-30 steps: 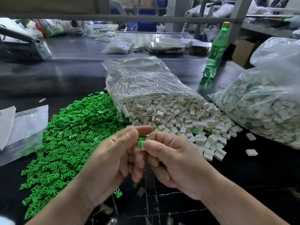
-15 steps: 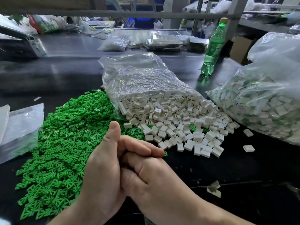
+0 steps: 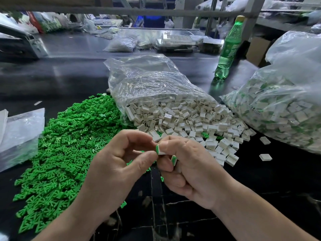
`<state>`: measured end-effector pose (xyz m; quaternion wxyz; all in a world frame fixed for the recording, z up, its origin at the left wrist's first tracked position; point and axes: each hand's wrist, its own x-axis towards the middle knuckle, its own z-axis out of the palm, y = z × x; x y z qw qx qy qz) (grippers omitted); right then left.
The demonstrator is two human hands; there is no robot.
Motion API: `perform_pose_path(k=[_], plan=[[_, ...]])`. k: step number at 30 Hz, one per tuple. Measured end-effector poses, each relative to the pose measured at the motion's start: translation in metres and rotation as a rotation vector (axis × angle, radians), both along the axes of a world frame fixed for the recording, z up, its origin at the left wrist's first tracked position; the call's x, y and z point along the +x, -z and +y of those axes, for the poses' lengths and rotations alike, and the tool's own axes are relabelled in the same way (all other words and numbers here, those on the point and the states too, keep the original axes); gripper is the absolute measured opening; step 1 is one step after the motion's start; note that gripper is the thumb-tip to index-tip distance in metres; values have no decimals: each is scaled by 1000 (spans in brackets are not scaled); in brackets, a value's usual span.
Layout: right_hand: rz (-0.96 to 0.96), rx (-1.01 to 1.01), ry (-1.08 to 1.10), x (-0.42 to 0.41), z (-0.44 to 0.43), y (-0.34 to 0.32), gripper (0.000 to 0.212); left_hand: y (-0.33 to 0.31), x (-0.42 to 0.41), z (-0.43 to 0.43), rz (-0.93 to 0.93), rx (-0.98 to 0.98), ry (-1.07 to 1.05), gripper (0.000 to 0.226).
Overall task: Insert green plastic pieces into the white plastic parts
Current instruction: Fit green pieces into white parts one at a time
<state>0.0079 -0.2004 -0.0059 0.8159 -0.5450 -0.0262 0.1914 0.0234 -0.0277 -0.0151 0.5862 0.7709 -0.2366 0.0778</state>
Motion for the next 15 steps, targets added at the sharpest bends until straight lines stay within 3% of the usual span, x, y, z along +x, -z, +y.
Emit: perform_pose_path(k=[9, 15], plan=[[36, -67, -23, 0, -3, -1, 12, -11, -3, -2, -251, 196, -64, 13], [17, -150, -12, -1, -2, 0, 26, -11, -1, -1, -334, 313, -104, 17]])
